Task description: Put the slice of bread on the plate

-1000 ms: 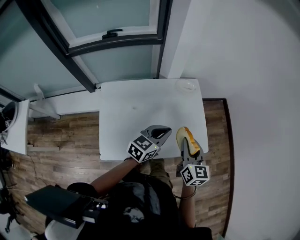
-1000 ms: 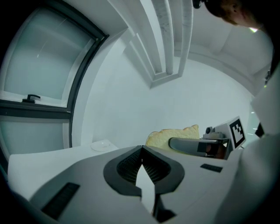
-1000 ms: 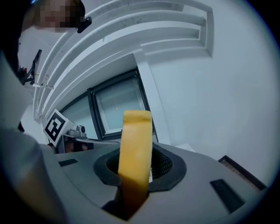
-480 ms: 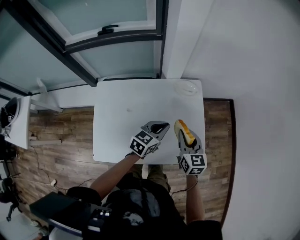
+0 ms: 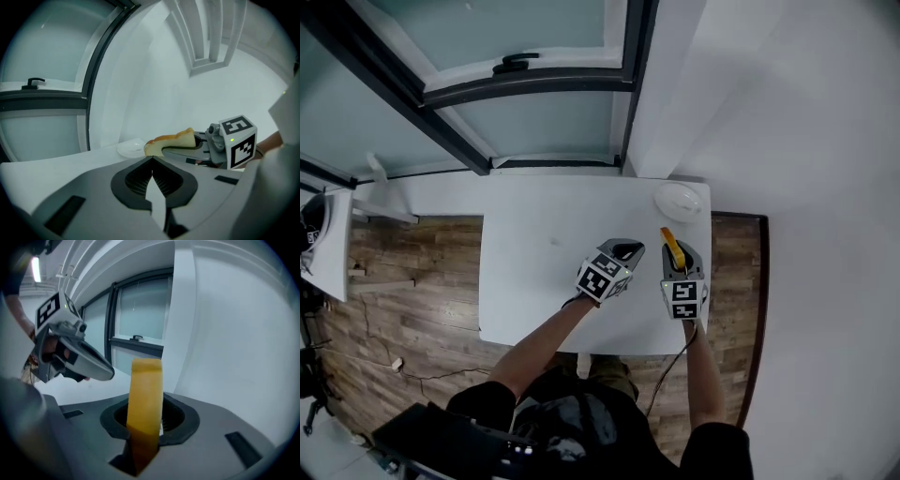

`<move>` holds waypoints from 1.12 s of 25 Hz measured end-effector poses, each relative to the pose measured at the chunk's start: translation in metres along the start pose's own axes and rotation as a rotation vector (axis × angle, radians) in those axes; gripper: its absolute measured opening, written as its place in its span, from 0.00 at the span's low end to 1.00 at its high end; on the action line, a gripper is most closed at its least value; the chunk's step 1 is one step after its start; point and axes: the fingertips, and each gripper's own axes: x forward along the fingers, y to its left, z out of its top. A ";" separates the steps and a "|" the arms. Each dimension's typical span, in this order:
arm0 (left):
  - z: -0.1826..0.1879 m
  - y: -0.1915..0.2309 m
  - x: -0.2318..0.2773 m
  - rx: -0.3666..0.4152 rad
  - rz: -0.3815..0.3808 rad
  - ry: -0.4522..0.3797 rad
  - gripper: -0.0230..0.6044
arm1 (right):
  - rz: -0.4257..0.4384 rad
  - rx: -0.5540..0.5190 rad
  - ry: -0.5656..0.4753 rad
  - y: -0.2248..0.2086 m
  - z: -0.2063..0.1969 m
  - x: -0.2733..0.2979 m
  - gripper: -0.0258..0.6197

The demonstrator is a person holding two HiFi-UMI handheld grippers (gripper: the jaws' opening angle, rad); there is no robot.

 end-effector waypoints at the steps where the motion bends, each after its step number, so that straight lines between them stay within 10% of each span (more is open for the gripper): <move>1: 0.000 0.008 0.008 -0.003 0.008 0.010 0.04 | -0.002 -0.030 0.029 -0.006 -0.009 0.016 0.19; 19: 0.026 0.053 0.073 -0.036 0.031 0.015 0.04 | -0.227 -0.877 0.413 -0.102 -0.056 0.187 0.19; 28: 0.004 0.055 0.067 -0.100 0.011 0.061 0.04 | 0.090 -0.664 0.483 -0.076 -0.082 0.192 0.43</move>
